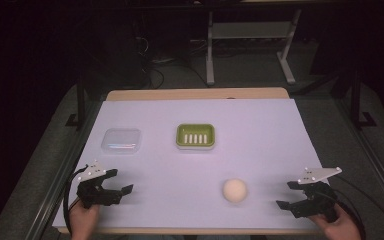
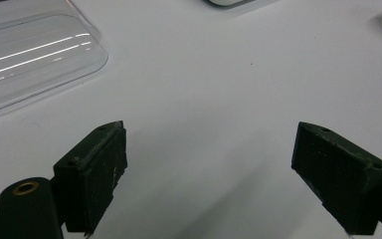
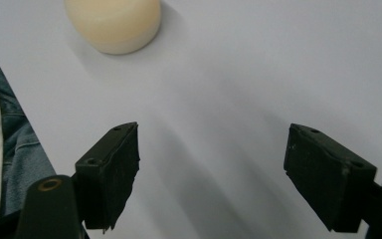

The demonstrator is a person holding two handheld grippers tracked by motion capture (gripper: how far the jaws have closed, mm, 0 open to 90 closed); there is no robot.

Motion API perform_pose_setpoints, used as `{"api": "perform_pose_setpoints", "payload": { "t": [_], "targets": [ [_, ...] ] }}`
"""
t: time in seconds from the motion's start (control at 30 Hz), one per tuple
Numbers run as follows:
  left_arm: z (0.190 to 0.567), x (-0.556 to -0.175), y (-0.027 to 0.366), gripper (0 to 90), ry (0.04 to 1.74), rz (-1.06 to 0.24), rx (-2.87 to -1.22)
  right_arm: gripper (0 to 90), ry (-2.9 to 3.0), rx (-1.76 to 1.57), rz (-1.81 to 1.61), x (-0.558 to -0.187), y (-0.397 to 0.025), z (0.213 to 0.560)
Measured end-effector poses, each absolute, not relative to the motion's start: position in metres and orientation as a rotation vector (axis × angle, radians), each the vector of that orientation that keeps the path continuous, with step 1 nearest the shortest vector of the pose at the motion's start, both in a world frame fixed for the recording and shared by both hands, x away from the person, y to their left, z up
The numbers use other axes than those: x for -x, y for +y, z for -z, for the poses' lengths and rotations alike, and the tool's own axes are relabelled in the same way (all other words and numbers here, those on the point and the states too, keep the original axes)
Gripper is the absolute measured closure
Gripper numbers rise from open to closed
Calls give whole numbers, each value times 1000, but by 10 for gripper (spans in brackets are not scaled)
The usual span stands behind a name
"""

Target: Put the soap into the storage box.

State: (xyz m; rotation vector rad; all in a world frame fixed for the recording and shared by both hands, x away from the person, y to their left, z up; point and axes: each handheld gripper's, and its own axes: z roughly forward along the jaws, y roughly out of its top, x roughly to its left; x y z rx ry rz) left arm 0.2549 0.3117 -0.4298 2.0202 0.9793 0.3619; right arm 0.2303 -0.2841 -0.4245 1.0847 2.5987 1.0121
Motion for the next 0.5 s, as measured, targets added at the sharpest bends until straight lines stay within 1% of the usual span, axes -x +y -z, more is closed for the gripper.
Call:
{"api": "perform_pose_setpoints", "payload": {
  "t": [0.5],
  "targets": [
    [430, -255, 309, 135, 962, -364, -2029, 159, 2613, -1026, -998, -231, -267, 414]
  ]
}}
